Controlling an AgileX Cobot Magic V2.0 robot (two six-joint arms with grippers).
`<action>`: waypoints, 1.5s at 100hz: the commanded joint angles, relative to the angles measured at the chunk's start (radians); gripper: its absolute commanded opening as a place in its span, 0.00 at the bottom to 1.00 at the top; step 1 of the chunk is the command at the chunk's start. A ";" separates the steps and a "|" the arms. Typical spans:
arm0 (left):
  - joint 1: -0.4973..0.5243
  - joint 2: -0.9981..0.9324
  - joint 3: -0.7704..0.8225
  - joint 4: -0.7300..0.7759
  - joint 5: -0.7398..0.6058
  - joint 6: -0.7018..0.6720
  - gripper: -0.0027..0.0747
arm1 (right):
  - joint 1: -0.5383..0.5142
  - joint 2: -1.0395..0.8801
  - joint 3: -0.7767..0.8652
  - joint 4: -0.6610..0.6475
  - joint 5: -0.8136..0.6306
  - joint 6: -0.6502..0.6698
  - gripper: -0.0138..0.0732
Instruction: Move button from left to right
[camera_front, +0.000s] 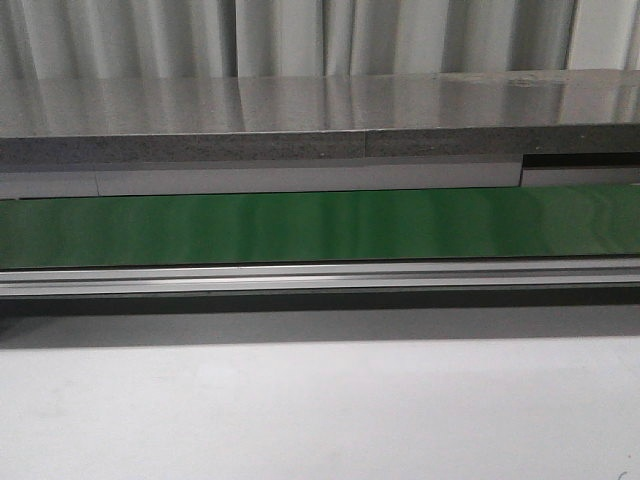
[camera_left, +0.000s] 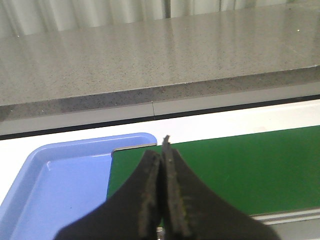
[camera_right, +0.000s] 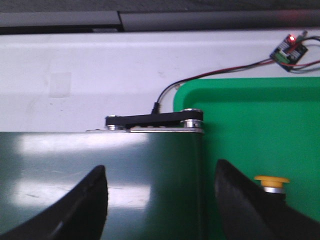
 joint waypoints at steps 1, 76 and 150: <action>-0.007 0.001 -0.028 -0.014 -0.082 0.000 0.01 | 0.034 -0.106 0.026 0.031 -0.086 -0.010 0.70; -0.007 0.001 -0.028 -0.014 -0.082 0.000 0.01 | 0.177 -0.789 0.640 0.032 -0.351 -0.010 0.66; -0.007 0.001 -0.028 -0.014 -0.082 0.000 0.01 | 0.177 -1.112 0.728 0.073 -0.179 -0.010 0.08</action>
